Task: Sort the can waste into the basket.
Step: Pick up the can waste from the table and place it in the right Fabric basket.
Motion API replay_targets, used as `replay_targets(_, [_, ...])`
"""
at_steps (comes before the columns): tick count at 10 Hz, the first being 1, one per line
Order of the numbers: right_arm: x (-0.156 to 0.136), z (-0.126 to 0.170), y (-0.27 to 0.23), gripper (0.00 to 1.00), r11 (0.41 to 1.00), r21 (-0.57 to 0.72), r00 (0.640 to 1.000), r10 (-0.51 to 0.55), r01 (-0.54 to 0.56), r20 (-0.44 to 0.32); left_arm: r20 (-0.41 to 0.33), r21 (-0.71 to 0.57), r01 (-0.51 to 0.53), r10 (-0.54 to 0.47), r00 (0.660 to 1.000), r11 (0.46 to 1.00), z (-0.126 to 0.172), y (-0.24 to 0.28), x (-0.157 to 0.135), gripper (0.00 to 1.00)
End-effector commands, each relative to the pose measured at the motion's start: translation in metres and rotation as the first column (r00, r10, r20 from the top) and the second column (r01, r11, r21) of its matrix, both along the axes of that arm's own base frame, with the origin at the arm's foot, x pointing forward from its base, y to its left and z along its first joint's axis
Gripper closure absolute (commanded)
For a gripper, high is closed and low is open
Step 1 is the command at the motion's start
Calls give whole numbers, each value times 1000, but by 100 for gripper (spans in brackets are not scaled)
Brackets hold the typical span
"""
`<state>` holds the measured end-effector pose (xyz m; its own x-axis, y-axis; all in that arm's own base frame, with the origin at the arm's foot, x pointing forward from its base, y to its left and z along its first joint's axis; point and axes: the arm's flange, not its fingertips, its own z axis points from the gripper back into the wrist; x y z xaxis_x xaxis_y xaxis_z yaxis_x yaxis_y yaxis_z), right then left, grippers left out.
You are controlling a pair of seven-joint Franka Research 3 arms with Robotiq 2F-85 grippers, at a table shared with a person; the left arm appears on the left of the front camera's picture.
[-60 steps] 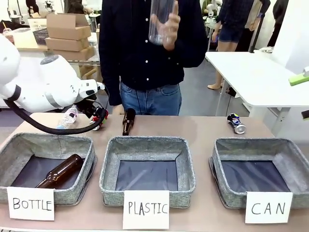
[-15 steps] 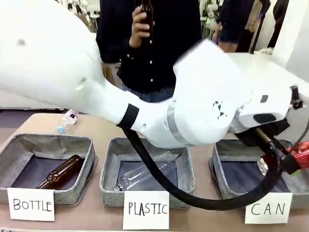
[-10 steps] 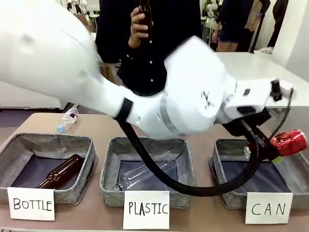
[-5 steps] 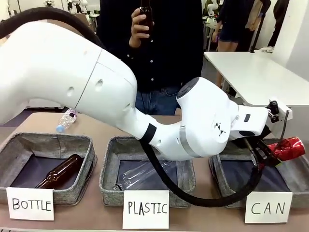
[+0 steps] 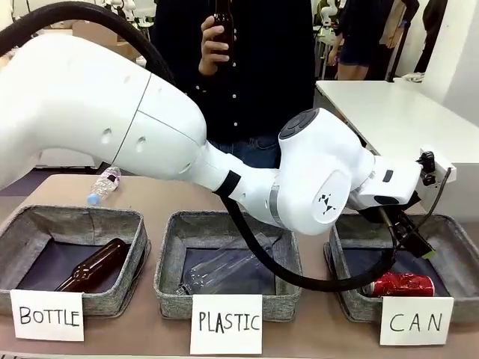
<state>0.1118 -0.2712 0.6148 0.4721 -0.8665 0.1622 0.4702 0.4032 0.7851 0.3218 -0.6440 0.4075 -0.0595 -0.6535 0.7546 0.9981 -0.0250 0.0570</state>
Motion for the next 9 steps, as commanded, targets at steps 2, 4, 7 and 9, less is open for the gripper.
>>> replay_targets(2, [-12, 2, -1, 0, 1000, 1, 1000, -6, 6, 16, -58, 32, -44, 46, 997, 999, 10, 2, 2, 0])
replay_targets(4, [-12, 2, -1, 0, 1000, 1, 1000, -6, 6, 16, -209, 149, -222, 250, 946, 964, 45, 36, -4, 0])
replay_targets(7, [24, -8, 17, 0, 999, 20, 998, 36, -35, -57, -412, 311, -445, 541, 733, 840, 145, 149, -26, 0])
replay_targets(9, [59, -16, 59, 0, 992, 4, 989, 124, -124, -87, -443, 346, -543, 643, 624, 765, 176, 238, -38, 0])
